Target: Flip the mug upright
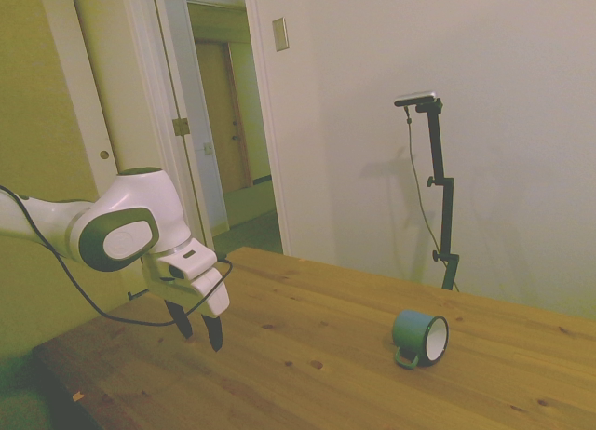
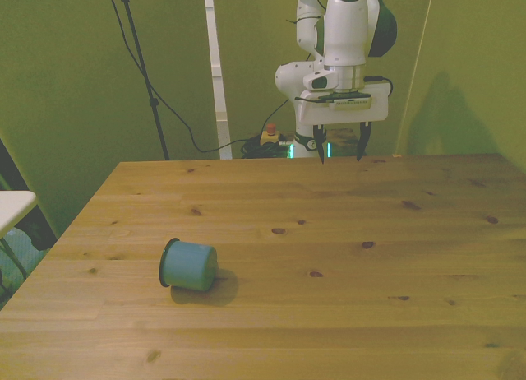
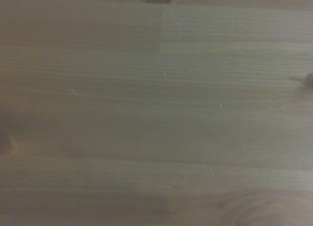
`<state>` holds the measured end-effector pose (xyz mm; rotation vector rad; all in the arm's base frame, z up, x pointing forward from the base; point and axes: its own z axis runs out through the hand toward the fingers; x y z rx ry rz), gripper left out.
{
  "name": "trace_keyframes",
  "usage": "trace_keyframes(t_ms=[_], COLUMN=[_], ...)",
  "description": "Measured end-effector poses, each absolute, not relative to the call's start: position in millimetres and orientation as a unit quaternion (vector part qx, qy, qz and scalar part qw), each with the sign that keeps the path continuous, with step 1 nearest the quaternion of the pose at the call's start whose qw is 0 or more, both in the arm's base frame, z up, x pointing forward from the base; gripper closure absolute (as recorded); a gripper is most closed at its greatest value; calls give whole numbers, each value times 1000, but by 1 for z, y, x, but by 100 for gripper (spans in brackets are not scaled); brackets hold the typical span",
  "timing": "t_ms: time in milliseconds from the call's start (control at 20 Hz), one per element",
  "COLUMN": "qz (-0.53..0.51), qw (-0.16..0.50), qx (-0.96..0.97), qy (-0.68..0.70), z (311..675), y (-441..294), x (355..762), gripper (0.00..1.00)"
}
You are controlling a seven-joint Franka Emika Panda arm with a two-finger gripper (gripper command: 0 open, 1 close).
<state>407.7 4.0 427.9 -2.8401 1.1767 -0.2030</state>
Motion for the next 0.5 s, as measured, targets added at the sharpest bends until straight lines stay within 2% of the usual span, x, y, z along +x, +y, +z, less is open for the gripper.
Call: trace_keyframes(t_ms=[250,500], qz=[-78,-113], qw=[33,42], qx=[-919,-899], qy=[384,420], z=[442,481], y=[-5,-88], x=[414,445], gripper=[0,0])
